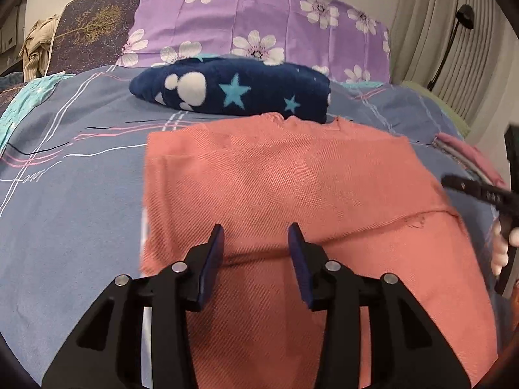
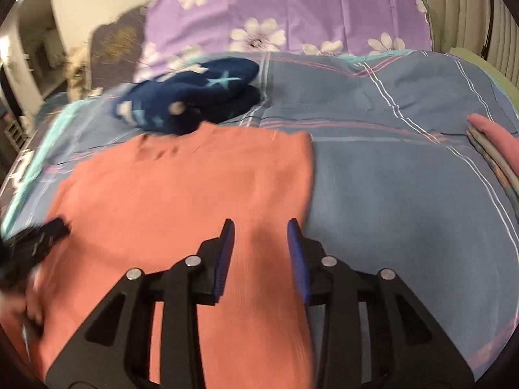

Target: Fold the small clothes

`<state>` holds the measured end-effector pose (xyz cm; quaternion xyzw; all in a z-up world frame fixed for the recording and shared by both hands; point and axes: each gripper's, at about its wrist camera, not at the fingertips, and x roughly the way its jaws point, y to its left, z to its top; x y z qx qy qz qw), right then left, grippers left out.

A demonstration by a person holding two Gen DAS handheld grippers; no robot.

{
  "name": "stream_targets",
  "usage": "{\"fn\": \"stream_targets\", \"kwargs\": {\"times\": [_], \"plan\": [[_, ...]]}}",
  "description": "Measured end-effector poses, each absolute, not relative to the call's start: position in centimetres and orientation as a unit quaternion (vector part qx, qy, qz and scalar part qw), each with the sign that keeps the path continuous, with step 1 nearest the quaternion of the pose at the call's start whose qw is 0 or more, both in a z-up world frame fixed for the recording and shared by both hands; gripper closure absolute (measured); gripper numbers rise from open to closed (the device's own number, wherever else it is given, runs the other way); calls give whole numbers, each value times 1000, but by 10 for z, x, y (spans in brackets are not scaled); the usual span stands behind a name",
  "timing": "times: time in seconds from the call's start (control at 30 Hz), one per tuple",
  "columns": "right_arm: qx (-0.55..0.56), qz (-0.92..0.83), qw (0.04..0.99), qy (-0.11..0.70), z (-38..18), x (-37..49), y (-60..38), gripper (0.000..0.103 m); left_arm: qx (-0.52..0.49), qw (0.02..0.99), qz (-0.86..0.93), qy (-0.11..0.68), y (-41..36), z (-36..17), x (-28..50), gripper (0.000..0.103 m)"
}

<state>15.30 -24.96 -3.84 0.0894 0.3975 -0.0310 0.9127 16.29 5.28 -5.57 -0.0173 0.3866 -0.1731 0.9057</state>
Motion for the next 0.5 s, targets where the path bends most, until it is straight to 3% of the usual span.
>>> {"fn": "stream_targets", "kwargs": {"times": [0.27,0.5], "plan": [[134,-22,901,411,-63,34,-269,63,-7,888,-192,418,99,-56,83,53],[155,28,896,414,-70,-16,-241,64,-35,872,-215,439,112,-72,26,53]]}}
